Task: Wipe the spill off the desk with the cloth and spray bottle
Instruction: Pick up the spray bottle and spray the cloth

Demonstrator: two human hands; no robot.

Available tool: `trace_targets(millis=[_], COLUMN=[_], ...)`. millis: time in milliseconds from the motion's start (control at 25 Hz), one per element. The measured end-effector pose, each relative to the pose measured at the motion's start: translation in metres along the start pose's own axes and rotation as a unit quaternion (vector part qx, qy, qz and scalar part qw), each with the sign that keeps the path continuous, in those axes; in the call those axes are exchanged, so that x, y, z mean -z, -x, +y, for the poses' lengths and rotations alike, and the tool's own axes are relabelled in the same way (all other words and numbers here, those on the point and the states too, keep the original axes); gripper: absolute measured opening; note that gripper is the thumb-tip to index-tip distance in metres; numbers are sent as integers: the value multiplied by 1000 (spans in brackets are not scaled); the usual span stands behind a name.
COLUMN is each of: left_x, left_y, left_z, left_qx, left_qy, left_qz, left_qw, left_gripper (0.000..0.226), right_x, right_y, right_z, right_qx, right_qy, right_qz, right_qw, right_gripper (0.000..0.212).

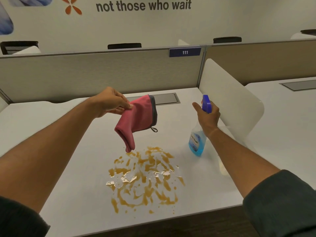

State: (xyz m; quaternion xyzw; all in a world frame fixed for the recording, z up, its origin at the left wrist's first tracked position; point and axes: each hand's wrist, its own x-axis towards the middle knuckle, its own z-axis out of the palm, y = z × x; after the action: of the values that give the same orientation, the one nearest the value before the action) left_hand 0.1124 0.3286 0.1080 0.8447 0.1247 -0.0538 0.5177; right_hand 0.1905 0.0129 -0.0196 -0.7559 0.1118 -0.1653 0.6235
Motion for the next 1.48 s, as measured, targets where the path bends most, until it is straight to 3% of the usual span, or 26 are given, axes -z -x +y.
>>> trace_targets(millis=[160,360,600,920,1120,1320,1480], left_x=[0,0,-1,8,21,35,48], left_y=[1,3,9,21,31,43,53], left_z=[-1,-2,-2,-10,-20,-34,-48], left_qx=[0,-3,-13,-35,-53,-66,-71], left_qy=[-2,-10,-29,-56,-74,-100,-118], left_qz=[-4,-14,-22,-33,-40,-38,-40], left_qw=[1000,1000,999,997,995,992,990], left_gripper=[10,13,9,7,8,8,8], right_x=[6,16,20,-7,-35,-66,-91], right_y=[7,13,25,62,93,131,155], right_z=[-1,-10,-29,-55,-64,-74,-82], right_qx=[51,72,153,345,433,518,523], right_qy=[14,41,111,278,302,335,305], right_qz=[11,12,43,-5,-74,-159,-192], right_qw=[999,997,981,897,846,771,773], right_gripper=[55,85,95,101,96,84,49])
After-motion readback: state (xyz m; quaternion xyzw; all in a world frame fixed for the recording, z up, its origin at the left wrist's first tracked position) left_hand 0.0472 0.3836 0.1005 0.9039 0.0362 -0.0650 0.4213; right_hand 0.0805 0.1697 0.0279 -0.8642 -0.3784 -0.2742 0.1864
